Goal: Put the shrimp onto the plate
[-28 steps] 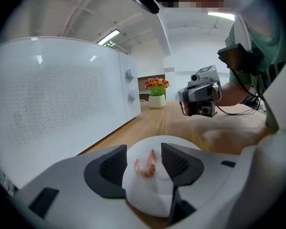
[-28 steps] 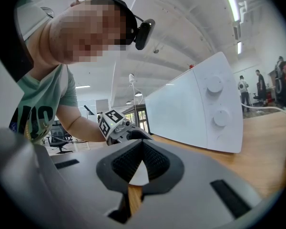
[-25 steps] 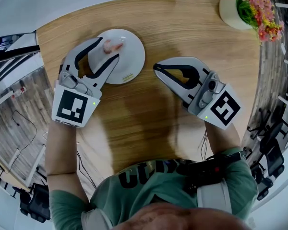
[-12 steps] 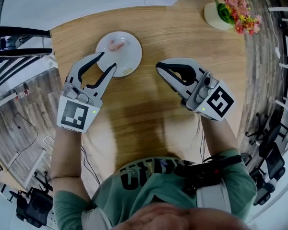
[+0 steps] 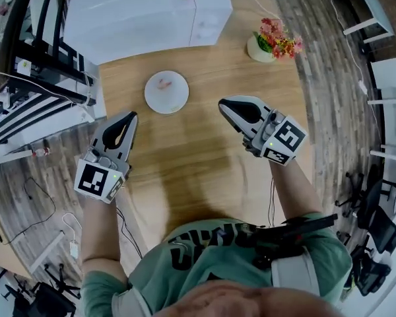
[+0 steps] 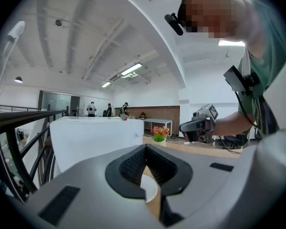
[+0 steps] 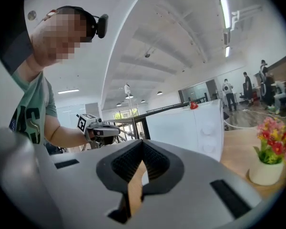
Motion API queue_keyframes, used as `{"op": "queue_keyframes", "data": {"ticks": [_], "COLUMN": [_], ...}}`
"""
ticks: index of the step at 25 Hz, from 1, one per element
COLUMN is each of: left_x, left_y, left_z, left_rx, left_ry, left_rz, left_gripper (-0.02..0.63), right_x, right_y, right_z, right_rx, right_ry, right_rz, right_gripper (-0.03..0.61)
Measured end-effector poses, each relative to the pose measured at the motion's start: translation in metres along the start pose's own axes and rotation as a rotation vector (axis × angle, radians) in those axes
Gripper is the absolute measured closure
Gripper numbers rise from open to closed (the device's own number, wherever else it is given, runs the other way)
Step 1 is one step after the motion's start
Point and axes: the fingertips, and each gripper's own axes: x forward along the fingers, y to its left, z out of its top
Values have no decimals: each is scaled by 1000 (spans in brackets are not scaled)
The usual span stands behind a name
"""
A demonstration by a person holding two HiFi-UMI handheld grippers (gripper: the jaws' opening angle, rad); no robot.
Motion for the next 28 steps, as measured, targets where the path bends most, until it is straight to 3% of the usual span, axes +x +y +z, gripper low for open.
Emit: {"op": "queue_keyframes", "data": {"ticks": [4,12,17,22,28], "left_x": [-57,-191,-276,-368,-435], "left_y": [-18,-64,-89,-107,-124], "left_z": [32,74,102,122,110], "left_rx": [-53,-39,22,83,99], "left_ry": [-28,-97,-144,-180,-162], "left_rz": [40,119,120,80,55], "left_gripper": [609,609,609,609,609], "right_x": [-19,-37,-46,-67,-94], "right_y": [31,124,192,271,328], "right_z": [32,86,108,121,121], "right_rx": [-3,-26,-27,-27,0], "right_ry": [-3,0,-13,-48,-87], "right_rz": [-9,14,5,-59,-132], "right_gripper": [572,572,572,572,572]}}
